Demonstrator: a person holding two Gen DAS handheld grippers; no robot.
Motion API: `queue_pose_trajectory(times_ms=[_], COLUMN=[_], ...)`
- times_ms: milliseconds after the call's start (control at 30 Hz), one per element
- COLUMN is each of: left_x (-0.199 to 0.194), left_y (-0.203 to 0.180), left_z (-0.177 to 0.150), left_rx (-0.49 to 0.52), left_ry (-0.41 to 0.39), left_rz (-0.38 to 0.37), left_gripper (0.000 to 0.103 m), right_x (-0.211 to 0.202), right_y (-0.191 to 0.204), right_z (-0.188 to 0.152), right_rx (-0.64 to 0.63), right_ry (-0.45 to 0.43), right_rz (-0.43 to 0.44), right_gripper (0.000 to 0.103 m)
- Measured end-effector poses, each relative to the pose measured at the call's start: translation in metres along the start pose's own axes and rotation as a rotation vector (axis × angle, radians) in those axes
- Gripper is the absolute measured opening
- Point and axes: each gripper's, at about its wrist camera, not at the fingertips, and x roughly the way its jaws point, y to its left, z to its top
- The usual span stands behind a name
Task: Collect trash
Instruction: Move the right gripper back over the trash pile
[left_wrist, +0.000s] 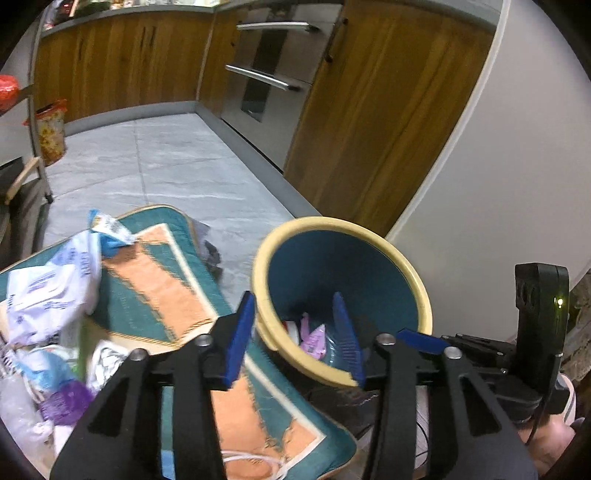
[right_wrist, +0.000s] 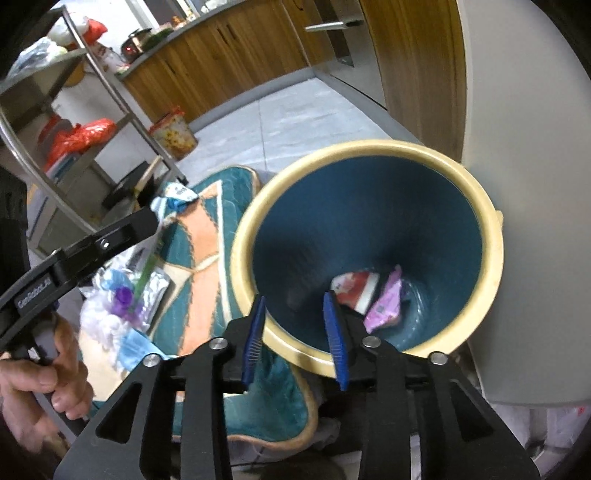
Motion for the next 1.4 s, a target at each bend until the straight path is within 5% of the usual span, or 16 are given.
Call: queue_pose_trajectory(times_ms=[400, 1000, 1400], left_x=[-0.045, -0.12, -0.088], left_y=[0.032, 0.122, 0.133], left_z=[-0.014, -0.071, -0.104], left_rx=[-0.001, -0.162, -0.16], left_ry=[-0.032, -0.012, 0.143], left_rz=[0.155, 0.309, 0.335], left_gripper=[0.078, 0.078, 0.071], right_x=[-0.005, 0.021, 0.027], right_y=[0.035, 0.11, 0.152], right_z=[0.0, -0.016, -0.042], right_rx=[-0.081, -0.236, -0.38], right_ry=[-0.033, 0.035, 0.092], right_rz=[0.059, 0.15, 0.185], right_gripper=[0.065, 0.066, 0.066])
